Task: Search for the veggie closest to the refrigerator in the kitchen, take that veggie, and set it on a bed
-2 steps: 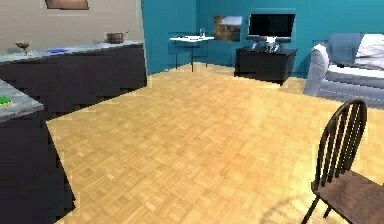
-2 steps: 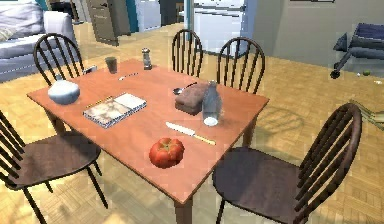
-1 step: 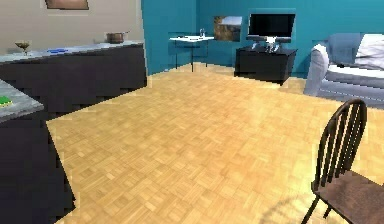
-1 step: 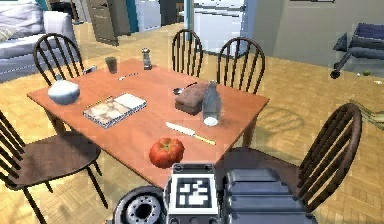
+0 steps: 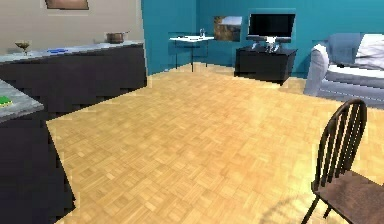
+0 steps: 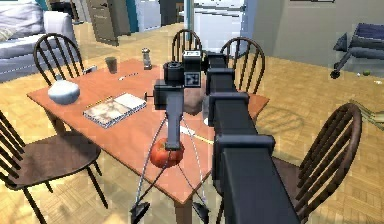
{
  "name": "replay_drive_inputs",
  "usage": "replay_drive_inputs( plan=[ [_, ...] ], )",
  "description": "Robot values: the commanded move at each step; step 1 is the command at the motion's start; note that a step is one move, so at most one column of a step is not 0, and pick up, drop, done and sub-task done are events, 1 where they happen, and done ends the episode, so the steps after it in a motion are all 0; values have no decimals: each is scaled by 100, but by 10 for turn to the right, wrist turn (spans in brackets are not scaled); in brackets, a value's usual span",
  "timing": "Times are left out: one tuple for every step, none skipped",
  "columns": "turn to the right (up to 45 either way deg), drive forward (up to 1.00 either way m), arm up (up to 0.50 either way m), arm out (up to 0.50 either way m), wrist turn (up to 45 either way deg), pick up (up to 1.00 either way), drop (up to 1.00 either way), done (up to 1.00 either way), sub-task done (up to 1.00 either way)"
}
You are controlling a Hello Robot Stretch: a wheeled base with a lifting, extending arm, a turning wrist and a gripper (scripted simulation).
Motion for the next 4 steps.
replay_drive_inputs(
  plan=[
    [0,0,0,0,450,0,0,0,0],
    [0,0,0,0,450,0,0,0,0],
    [0,0,0,0,450,0,0,0,0],
    [0,0,0,0,240,0,0,0,0]
  ],
)
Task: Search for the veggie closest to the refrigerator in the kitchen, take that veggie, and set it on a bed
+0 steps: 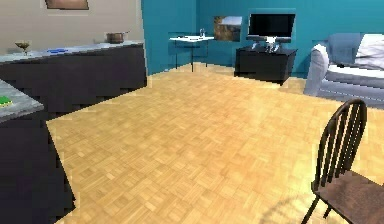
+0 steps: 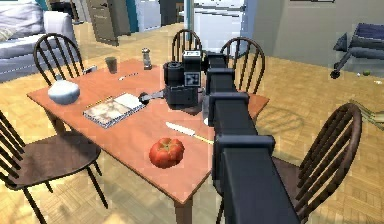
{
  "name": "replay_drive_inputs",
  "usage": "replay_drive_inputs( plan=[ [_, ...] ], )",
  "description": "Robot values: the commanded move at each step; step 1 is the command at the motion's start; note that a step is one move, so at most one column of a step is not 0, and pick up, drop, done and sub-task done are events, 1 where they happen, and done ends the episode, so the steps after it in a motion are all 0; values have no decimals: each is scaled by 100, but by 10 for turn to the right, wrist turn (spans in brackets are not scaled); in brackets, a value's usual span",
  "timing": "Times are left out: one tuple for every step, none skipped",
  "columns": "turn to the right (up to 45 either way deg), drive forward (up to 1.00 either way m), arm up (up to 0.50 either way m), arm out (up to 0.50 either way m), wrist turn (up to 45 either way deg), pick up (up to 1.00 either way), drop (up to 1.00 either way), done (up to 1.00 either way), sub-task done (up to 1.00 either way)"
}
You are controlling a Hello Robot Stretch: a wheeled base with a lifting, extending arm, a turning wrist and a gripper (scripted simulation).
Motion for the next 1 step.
replay_drive_inputs(
  plan=[
    [0,0,-30,0,0,0,0,0,0]
  ],
)
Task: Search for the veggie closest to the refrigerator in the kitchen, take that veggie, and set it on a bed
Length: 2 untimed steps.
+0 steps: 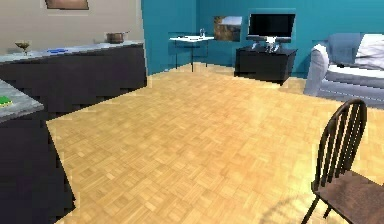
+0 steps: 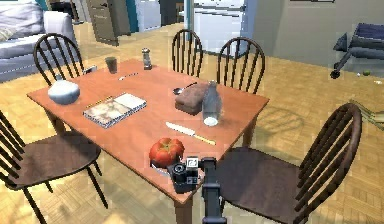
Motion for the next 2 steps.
replay_drive_inputs(
  plan=[
    [0,0,0,0,0,100,0,0,0],
    [0,0,10,0,0,0,0,0,0]
  ],
)
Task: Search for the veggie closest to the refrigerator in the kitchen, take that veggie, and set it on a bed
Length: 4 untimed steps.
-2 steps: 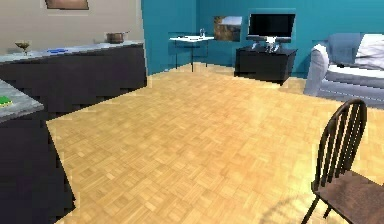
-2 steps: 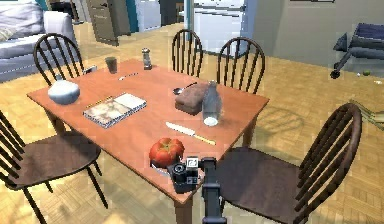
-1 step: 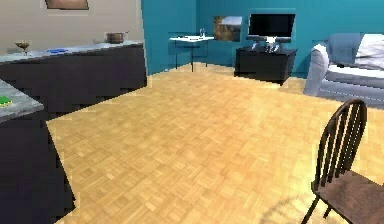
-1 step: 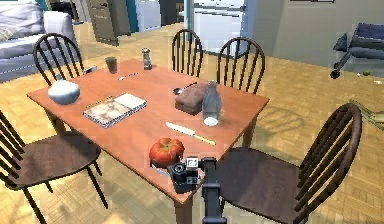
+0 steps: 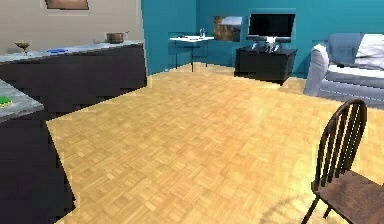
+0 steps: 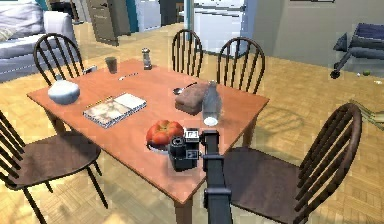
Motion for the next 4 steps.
replay_drive_inputs(
  plan=[
    [0,0,20,0,0,0,0,0,0],
    [0,0,0,0,-450,0,0,0,0],
    [0,0,0,0,-450,0,0,0,0],
    [0,0,0,0,-180,0,0,0,0]
  ],
)
